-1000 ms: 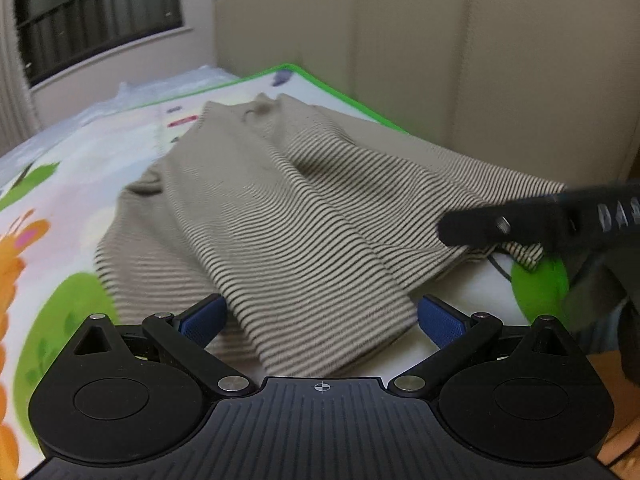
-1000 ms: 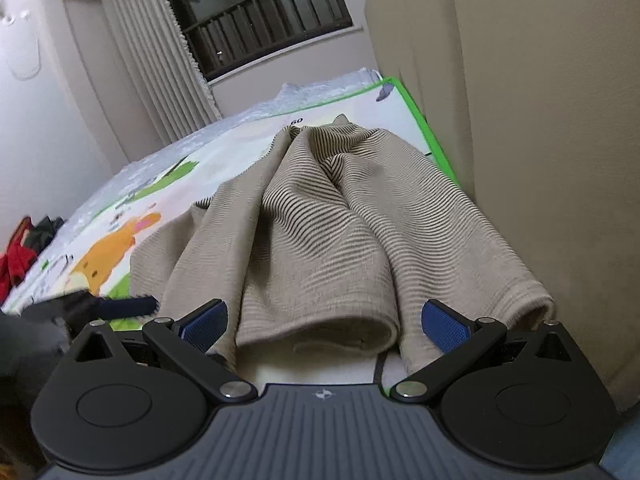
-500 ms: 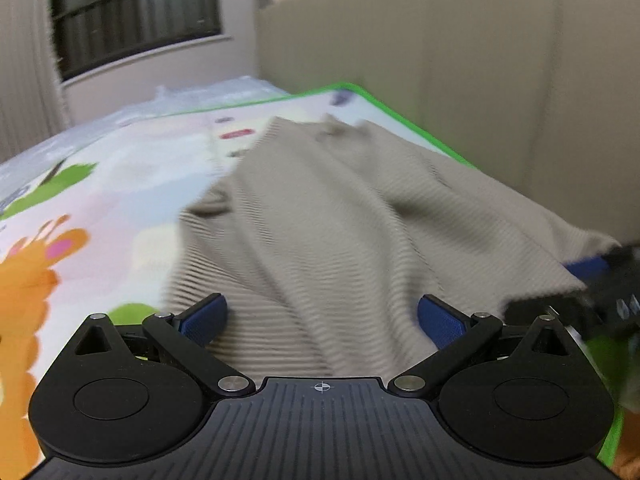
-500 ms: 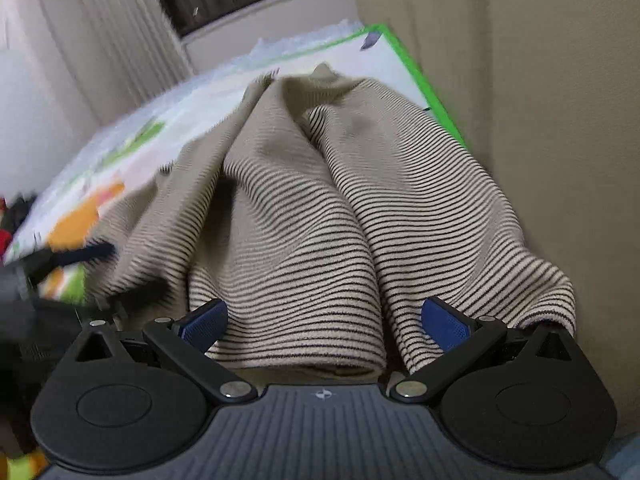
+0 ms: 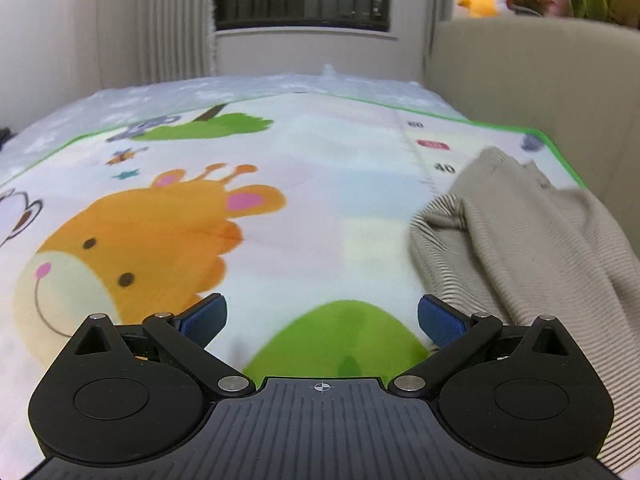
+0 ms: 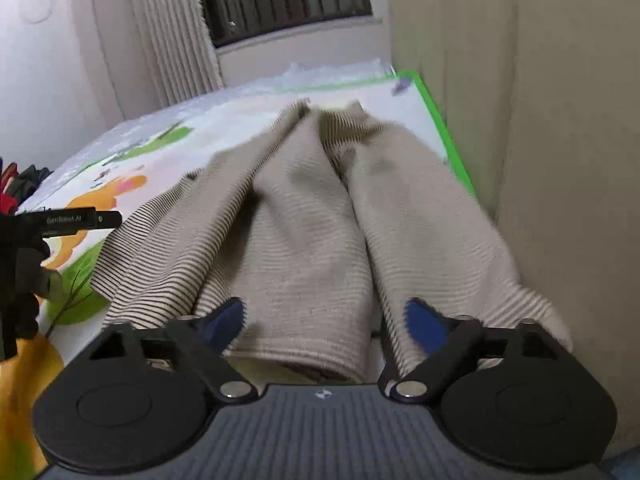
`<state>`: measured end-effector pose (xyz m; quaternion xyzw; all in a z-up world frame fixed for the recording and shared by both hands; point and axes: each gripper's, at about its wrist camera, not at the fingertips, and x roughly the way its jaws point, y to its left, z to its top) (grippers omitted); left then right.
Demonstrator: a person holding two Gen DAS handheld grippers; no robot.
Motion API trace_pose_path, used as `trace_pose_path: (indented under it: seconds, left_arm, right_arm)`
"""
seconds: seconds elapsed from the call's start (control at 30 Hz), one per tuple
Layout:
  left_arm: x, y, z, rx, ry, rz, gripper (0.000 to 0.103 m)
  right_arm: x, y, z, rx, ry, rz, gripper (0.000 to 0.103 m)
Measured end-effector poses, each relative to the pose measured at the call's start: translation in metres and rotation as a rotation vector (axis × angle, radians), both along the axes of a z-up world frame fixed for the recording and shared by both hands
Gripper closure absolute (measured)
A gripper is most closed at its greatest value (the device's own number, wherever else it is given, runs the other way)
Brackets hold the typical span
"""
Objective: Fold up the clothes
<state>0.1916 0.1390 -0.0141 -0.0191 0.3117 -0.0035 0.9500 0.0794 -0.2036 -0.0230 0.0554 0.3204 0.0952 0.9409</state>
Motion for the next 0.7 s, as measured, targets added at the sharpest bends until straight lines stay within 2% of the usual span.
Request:
trace_pose_path:
  seconds: [0.03,0.1,0.33,0.4,0.47,0.5,0.53,0.57,0.6,0.7]
  left_arm:
    - [-0.004,0.001,0.003,-0.011,-0.008,-0.015,0.000]
    - [-0.014,-0.001,0.009,-0.023,-0.031,-0.075,0.000]
    - [-0.053,-0.044,0.012,0.067,-0.084,-0.496,0.000]
    - [-0.066,-0.054,0.011,0.097,-0.095,-0.588,0.000]
    - [-0.075,-0.061,0.009,0.116,-0.098,-0.640,0.000]
    - [-0.080,-0.064,0.009,0.129,-0.101,-0.665,0.000]
    - [-0.084,-0.069,0.009,0.160,-0.115,-0.683,0.000]
    - [-0.088,-0.073,0.010,0.192,-0.129,-0.702,0.000]
    - [-0.092,-0.078,0.010,0.224,-0.143,-0.720,0.000]
    - [-0.096,-0.096,0.012,0.332,-0.217,-0.735,0.000]
  right_arm:
    - [-0.001,0.001,0.005,-0.003,-0.015,0.013,0.050]
    - [-0.002,0.002,0.013,0.000,-0.036,0.037,0.057]
    - [0.008,0.024,0.025,0.160,-0.011,0.180,0.055]
    - [0.017,0.036,0.019,0.192,0.042,0.202,0.052]
    - [0.028,0.048,0.009,0.213,0.103,0.214,0.051]
    - [0.036,0.054,0.003,0.214,0.135,0.216,0.060]
    - [0.040,0.056,0.005,0.225,0.139,0.223,0.084]
    - [0.043,0.057,0.011,0.241,0.124,0.232,0.092]
    - [0.047,0.057,0.018,0.258,0.108,0.241,0.097]
    - [0.052,0.053,0.048,0.306,0.029,0.265,0.098]
